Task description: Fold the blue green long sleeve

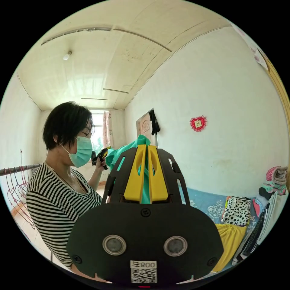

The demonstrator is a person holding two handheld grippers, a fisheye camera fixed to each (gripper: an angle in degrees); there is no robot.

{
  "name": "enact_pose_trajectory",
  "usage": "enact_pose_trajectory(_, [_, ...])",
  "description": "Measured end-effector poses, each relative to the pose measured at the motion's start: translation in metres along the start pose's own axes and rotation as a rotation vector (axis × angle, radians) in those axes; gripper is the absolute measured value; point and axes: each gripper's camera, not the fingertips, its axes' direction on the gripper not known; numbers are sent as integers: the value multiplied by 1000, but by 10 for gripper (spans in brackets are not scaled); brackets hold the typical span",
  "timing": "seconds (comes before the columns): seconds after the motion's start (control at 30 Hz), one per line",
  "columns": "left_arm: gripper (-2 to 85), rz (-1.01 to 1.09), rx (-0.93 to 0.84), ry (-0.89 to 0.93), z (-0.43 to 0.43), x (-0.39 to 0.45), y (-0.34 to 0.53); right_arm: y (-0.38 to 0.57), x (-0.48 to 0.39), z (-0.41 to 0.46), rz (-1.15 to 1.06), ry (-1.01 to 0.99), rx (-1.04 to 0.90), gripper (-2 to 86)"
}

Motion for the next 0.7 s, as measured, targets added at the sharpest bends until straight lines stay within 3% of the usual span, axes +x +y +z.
enact_pose_trajectory(0.37, [4,-33,-36,-123,3,-67,-16,-71,39,70,-7,-14,-60,6])
enact_pose_trajectory(0.57, [4,-60,-123,-186,77,-163,-14,-131,136,156,41,1,-155,6])
enact_pose_trajectory(0.7, [4,-136,-242,-243,150,-250,7,-167,257,245,148,-2,-233,6])
